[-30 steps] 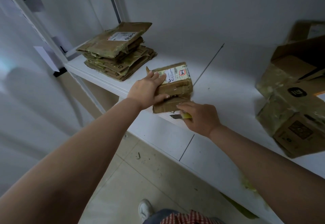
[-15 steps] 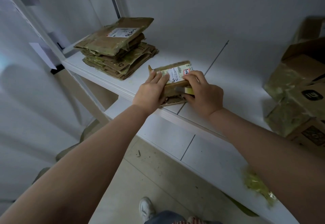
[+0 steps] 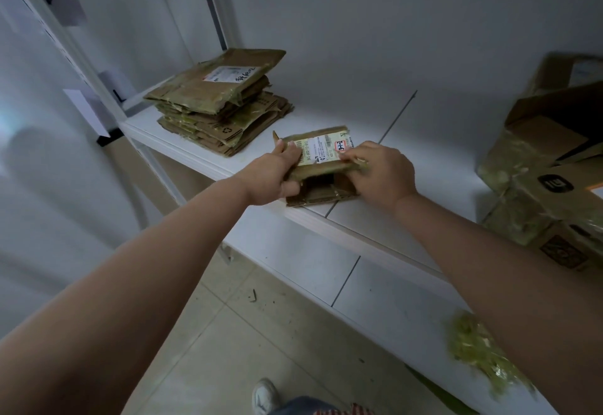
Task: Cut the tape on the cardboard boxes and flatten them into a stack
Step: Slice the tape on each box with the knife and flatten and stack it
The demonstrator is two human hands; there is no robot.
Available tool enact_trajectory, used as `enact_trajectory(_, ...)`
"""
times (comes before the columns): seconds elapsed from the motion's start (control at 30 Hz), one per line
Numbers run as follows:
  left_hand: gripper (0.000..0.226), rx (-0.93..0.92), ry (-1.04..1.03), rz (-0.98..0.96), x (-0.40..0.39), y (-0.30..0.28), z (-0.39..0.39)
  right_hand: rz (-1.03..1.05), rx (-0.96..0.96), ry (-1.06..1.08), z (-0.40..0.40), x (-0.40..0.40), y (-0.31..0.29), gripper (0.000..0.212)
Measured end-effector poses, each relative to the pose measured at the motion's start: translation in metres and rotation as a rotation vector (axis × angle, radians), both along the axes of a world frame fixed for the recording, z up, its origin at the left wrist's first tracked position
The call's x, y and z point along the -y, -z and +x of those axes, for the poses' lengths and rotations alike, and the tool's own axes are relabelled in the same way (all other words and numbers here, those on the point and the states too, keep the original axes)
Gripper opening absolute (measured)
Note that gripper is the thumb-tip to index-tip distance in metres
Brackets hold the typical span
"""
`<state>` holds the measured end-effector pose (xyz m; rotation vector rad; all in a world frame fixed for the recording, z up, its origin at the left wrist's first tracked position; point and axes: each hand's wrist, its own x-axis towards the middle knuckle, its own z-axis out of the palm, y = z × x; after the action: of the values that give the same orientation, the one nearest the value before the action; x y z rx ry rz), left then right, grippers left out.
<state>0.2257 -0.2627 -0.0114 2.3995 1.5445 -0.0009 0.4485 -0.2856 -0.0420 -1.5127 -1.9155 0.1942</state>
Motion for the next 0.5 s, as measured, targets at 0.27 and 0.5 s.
enact_trajectory(0.27, 0.043, 0.436, -0.144, -0.044, -0.007, -0.012, -0.008, -0.055, -0.177, 0.14, -0.007, -0.014, -0.012, 0.04)
enact_trajectory(0.5, 0.039, 0.412, -0.177, 0.255, 0.005, 0.021, 0.008, 0.056, 0.024, 0.206, -0.015, -0.007, 0.016, 0.028)
